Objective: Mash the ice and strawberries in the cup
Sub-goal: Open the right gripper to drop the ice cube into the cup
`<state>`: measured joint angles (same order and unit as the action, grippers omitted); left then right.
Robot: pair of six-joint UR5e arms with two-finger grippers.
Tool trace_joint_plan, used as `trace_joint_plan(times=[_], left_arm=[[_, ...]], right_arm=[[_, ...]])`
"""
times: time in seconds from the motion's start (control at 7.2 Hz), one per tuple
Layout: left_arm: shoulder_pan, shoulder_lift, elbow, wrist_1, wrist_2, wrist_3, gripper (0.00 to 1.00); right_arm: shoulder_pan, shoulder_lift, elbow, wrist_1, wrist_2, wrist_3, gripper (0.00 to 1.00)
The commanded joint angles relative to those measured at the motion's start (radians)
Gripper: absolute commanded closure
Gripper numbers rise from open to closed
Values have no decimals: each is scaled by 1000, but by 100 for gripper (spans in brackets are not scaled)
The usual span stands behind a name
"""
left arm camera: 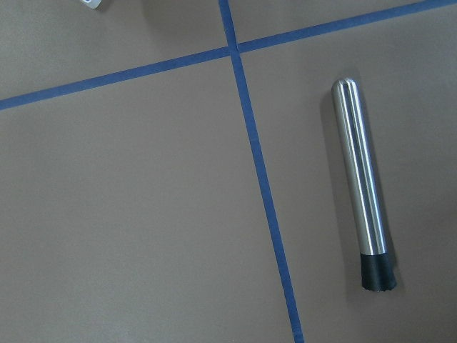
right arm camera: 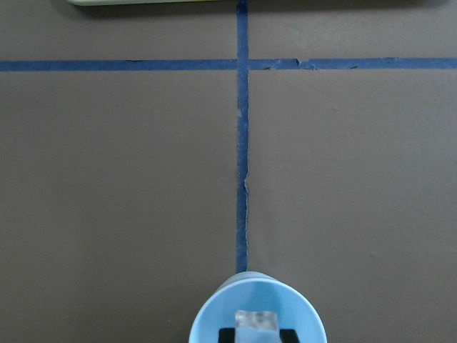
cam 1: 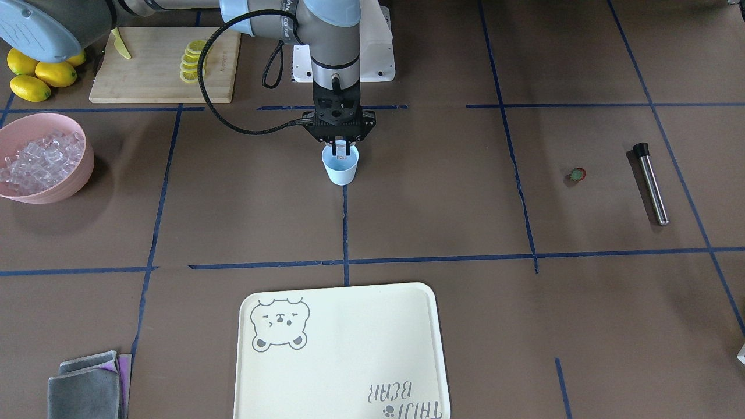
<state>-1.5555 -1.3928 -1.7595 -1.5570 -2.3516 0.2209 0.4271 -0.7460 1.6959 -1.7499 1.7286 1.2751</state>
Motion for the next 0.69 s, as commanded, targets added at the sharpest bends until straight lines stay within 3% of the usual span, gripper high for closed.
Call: trace_joint_plan(times=[0.0,0.56], left_arm=[[0,0,0,0,0,0,0],[3,0,0,0,0,0,0]], right_arm=[[-7,-6,-2,3,-1,3,0],[34,-18,19,-2,9,-14,0]])
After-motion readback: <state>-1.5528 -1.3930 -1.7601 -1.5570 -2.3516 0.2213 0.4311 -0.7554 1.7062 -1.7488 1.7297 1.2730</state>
